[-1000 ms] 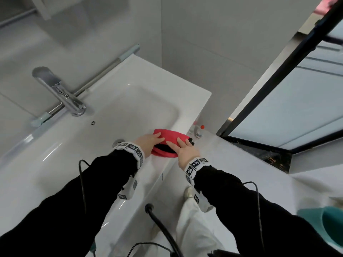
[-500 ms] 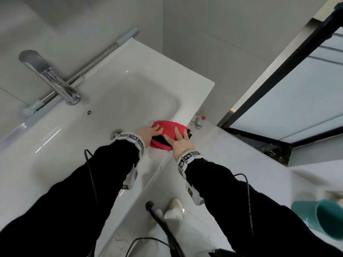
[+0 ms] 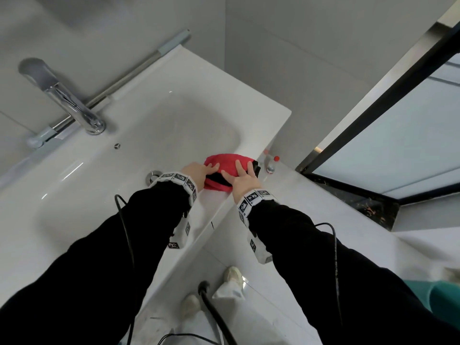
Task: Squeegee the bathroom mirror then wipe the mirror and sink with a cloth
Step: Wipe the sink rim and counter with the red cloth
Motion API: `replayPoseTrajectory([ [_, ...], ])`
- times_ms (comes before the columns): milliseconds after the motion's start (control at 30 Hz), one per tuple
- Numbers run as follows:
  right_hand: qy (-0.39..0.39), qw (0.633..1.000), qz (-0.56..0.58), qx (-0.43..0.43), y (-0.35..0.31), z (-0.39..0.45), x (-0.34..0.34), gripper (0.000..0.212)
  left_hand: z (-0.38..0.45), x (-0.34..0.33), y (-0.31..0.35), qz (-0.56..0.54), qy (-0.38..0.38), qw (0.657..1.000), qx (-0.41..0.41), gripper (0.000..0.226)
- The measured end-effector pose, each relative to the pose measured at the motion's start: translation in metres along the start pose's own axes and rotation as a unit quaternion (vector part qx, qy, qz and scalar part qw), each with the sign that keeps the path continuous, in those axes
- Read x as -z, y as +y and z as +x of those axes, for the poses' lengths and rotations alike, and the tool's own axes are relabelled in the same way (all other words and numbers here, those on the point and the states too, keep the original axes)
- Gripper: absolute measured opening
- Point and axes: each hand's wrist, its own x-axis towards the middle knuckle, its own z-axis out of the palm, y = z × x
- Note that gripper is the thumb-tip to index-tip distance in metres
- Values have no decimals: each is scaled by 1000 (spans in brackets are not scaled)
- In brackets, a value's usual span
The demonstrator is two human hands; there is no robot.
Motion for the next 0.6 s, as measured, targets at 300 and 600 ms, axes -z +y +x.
replayPoseTrajectory([
  [300,-52,999,7,-9,-54,-43,-19,80,-58,-29,-41,-47,-13,999,-14,57],
  [600,-73,997,-21,7,-108,-94,-46,77,-119,-56,-82,-61,-3,998,-18,53],
])
